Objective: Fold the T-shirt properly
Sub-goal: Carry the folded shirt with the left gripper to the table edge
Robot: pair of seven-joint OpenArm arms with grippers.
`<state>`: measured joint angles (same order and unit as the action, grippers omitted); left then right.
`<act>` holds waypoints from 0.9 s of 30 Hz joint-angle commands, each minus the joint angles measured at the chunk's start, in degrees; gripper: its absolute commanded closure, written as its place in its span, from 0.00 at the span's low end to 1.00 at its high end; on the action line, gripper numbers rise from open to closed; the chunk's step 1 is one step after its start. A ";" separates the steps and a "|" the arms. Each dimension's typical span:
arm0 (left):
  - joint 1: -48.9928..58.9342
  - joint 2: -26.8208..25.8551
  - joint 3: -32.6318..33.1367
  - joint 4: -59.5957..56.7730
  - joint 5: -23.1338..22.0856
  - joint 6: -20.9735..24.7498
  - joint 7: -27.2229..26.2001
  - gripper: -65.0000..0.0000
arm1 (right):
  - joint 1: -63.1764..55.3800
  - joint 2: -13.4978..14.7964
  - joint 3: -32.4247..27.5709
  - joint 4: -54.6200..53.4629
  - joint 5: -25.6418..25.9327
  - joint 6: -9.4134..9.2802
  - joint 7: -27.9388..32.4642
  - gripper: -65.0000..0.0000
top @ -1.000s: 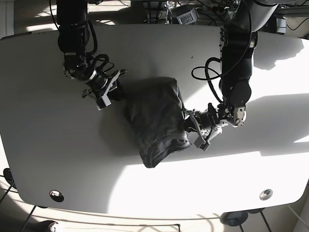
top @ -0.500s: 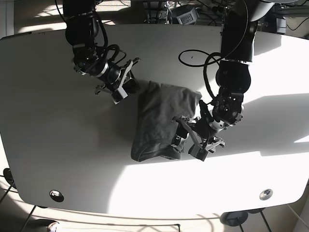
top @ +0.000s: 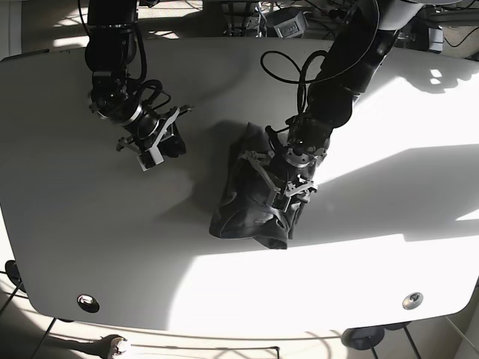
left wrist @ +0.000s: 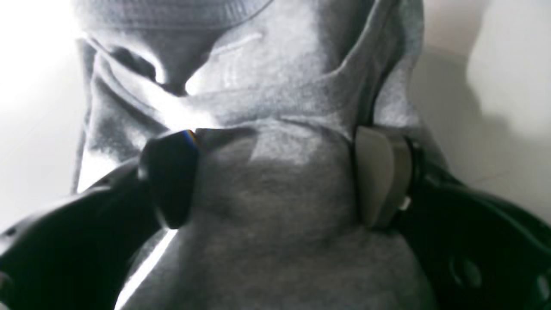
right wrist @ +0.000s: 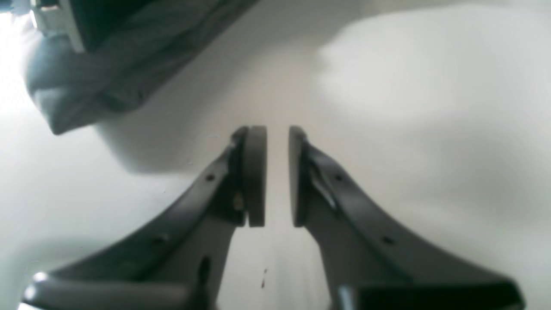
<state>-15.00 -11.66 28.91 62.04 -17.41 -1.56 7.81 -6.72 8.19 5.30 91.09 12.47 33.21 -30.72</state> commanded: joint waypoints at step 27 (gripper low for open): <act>5.38 -44.65 -32.64 -21.03 2.07 -38.44 -1.62 0.34 | 2.90 -0.05 0.19 1.26 1.03 0.33 1.58 0.87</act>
<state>-8.38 -54.50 -3.60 40.32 -14.24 -39.94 7.66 -4.73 7.84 5.30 91.09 12.47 33.23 -30.65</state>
